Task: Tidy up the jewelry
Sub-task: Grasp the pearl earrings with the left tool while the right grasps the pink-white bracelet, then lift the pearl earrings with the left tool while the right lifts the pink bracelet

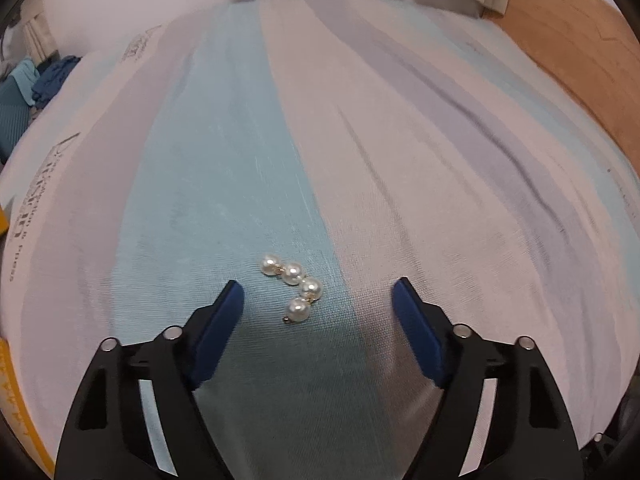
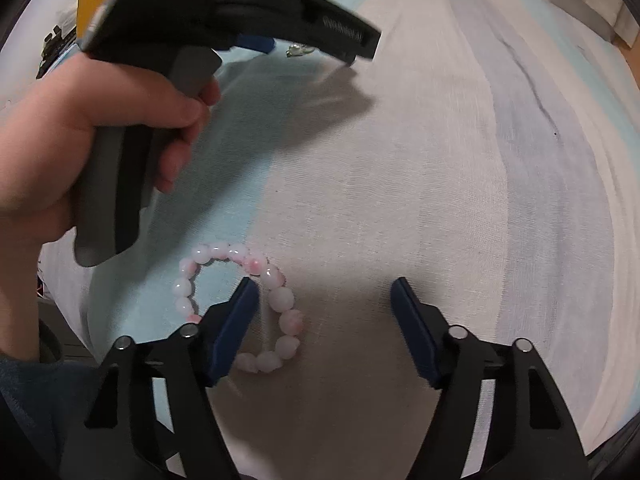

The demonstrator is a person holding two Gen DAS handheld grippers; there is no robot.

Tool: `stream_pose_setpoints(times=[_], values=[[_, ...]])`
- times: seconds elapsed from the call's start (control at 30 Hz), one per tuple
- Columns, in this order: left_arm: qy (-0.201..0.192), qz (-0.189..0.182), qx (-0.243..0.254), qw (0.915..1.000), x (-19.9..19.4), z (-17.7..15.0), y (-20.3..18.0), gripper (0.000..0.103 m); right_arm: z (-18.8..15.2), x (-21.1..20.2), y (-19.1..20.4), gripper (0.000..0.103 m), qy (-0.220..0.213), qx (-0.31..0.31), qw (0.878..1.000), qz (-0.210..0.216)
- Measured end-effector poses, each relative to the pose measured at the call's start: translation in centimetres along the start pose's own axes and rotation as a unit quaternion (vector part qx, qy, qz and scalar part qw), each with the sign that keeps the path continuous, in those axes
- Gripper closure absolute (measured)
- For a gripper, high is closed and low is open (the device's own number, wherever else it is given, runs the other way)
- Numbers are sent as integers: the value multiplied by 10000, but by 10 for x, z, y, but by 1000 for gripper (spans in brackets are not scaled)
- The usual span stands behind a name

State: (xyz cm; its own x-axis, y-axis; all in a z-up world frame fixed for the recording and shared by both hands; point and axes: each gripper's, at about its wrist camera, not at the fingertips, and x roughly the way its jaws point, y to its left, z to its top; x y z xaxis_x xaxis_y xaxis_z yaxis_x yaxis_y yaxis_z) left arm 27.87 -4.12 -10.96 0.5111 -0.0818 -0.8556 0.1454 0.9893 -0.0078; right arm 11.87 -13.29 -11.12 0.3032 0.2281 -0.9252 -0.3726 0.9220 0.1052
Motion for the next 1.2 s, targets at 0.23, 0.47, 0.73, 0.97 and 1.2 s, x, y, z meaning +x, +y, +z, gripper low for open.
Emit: stream_pose_setpoints(times=[0.23, 0.47, 0.73, 0.97, 1.2], values=[[28, -100, -181, 9998, 4, 3, 4, 56, 0, -8, 2, 70, -22, 48, 10000, 4], [43, -191, -160, 9997, -2, 1, 13, 93, 3, -12, 4, 92, -60, 120, 9999, -48], [-50, -94, -60, 9999, -8, -1, 13, 93, 11, -15, 2, 93, -153, 199, 9997, 5], [-147, -82, -58, 9998, -18, -1, 16, 93, 3, -26, -12, 93, -396, 260, 9989, 45], [-182, -117, -69, 9997, -28, 1, 17, 93, 5, -35, -14, 93, -610, 304, 9977, 38]])
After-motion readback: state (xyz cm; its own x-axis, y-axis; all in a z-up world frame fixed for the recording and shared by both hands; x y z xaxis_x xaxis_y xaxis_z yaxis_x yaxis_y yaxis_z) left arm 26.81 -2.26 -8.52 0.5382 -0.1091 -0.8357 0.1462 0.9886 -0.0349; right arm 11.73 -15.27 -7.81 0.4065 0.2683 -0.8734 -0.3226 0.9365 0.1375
